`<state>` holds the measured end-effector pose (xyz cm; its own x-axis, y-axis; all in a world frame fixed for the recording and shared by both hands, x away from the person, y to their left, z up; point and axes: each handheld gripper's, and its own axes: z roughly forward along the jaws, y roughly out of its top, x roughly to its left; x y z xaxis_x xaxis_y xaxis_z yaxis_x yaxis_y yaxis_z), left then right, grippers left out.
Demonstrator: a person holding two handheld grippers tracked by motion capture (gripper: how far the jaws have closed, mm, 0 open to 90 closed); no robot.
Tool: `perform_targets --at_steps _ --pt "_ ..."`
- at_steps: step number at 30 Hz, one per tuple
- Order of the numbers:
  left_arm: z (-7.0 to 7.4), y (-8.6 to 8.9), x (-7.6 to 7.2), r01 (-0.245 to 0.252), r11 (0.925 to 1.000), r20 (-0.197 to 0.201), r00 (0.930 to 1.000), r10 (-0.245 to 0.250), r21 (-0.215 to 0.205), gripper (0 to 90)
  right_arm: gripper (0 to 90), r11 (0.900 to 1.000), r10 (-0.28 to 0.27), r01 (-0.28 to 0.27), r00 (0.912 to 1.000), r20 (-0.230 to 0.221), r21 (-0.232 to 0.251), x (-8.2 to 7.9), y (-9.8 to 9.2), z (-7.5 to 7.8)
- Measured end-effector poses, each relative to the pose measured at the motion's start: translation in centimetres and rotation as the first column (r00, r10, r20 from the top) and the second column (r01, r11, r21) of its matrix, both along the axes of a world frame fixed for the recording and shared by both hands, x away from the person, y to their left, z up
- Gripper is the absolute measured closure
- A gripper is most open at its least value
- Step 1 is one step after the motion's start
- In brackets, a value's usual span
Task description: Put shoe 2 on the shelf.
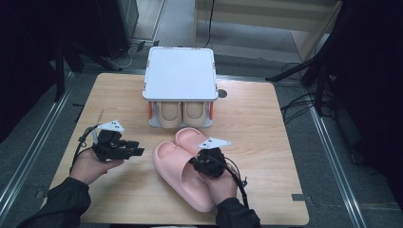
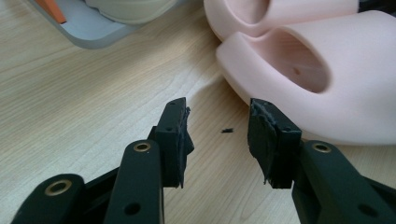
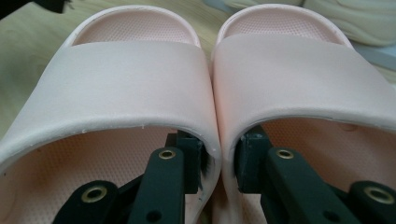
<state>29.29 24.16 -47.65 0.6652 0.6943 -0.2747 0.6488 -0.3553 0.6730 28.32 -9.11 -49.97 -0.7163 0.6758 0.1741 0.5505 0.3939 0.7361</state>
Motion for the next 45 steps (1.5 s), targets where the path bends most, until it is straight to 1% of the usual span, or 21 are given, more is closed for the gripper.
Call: perform_targets --at_steps 3,4,5,8,12,15,17,18,21,23,24,26,29,30,34,36,38,40,42,44,45 --pt "0.0 0.3 0.1 -0.012 0.9999 -0.002 0.9999 0.012 -0.008 54.6 75.8 0.998 0.056 -0.056 0.9984 0.005 -0.013 -0.1 -0.1 0.5" --pt "0.0 0.3 0.1 -0.012 0.9999 -0.002 0.9999 0.012 -0.008 53.7 75.8 0.998 0.056 -0.056 0.9984 0.005 -0.013 -0.1 -0.1 0.5" --pt "0.0 0.4 0.0 -0.017 0.9998 -0.005 0.9998 0.017 -0.012 52.9 75.7 0.996 0.085 -0.085 0.9964 0.0 -0.012 -0.2 -0.2 0.9" --pt "0.1 0.6 0.0 -0.025 0.9996 -0.003 0.9997 0.025 -0.014 51.2 75.7 0.99 0.138 -0.138 0.9904 0.003 -0.008 -0.3 -0.4 1.4" --pt "0.1 0.9 0.0 -0.037 0.9992 -0.007 0.9993 0.037 -0.011 50.0 75.6 0.983 0.183 -0.183 0.983 -0.015 0.015 -0.1 -0.5 2.0" --pt "0.1 1.1 -0.1 -0.04 0.9991 -0.005 0.9992 0.04 -0.01 49.6 75.6 0.974 0.225 -0.225 0.9742 -0.014 0.005 0.1 -0.4 2.4" --pt "0.1 1.2 -0.1 -0.046 0.9988 -0.005 0.9989 0.046 -0.013 49.4 75.5 0.966 0.258 -0.258 0.9662 0.001 -0.007 0.3 -0.3 2.6" --pt "0.1 1.3 -0.1 -0.05 0.9987 -0.005 0.9987 0.05 -0.011 49.2 75.5 0.962 0.272 -0.272 0.9623 0.001 -0.009 0.4 -0.2 2.7" --pt "0.0 1.6 -0.2 -0.063 0.998 -0.007 0.998 0.063 -0.009 49.2 75.4 0.947 0.32 -0.32 0.9474 -0.005 -0.005 0.6 0.1 3.3" --pt "0.0 1.9 -0.3 -0.067 0.9977 -0.006 0.9977 0.067 -0.011 49.1 75.4 0.937 0.35 -0.35 0.9369 -0.003 -0.01 0.9 0.3 3.7" --pt "0.0 2.0 -0.3 -0.067 0.9977 -0.007 0.9977 0.067 -0.011 49.1 75.4 0.933 0.36 -0.36 0.933 0.0 -0.015 1.0 0.3 4.0" --pt "-0.1 2.0 -0.4 -0.075 0.9972 -0.008 0.9972 0.075 -0.007 49.0 75.4 0.921 0.389 -0.389 0.9212 0.001 -0.002 1.4 0.4 4.5" --pt "-0.1 2.1 -0.7 -0.078 0.997 -0.009 0.9969 0.078 -0.001 48.8 75.3 0.911 0.411 -0.411 0.9117 -0.004 0.023 1.9 0.5 5.5" --pt "-0.1 2.1 -0.8 -0.086 0.9963 -0.008 0.9963 0.086 -0.004 48.8 75.3 0.911 0.412 -0.412 0.911 -0.008 0.026 2.1 0.6 5.9" --pt "-0.2 2.4 -1.1 -0.101 0.9948 -0.01 0.9948 0.101 -0.008 48.8 75.2 0.896 0.443 -0.444 0.8963 0.009 0.013 2.6 1.0 7.8" --pt "-0.2 2.6 -1.3 -0.108 0.9942 -0.011 0.9941 0.108 -0.004 48.9 75.2 0.893 0.451 -0.451 0.8927 0.004 0.011 2.9 1.1 8.9" --pt "-0.2 2.7 -1.5 -0.113 0.9935 -0.007 0.9936 0.113 -0.009 49.0 75.2 0.889 0.458 -0.458 0.8889 0.005 0.002 3.3 1.2 9.9" --pt "-0.1 2.9 -1.5 -0.116 0.9932 -0.01 0.9932 0.116 -0.013 49.0 75.2 0.887 0.461 -0.461 0.8874 0.007 -0.003 3.6 1.3 11.0" --pt "-0.2 2.9 -1.7 -0.115 0.9933 -0.01 0.9933 0.115 -0.007 49.0 75.2 0.887 0.462 -0.462 0.8869 0.016 0.0 4.1 1.4 12.0" --pt "-0.3 3.0 -1.8 -0.109 0.994 -0.013 0.9939 0.109 0.003 48.9 75.2 0.894 0.447 -0.447 0.8943 0.019 -0.003 4.5 1.5 13.0" --pt "-0.3 3.0 -1.9 -0.114 0.9935 -0.01 0.9935 0.114 0.004 48.9 75.2 0.896 0.444 -0.444 0.8955 0.026 -0.012 4.7 1.6 13.5"
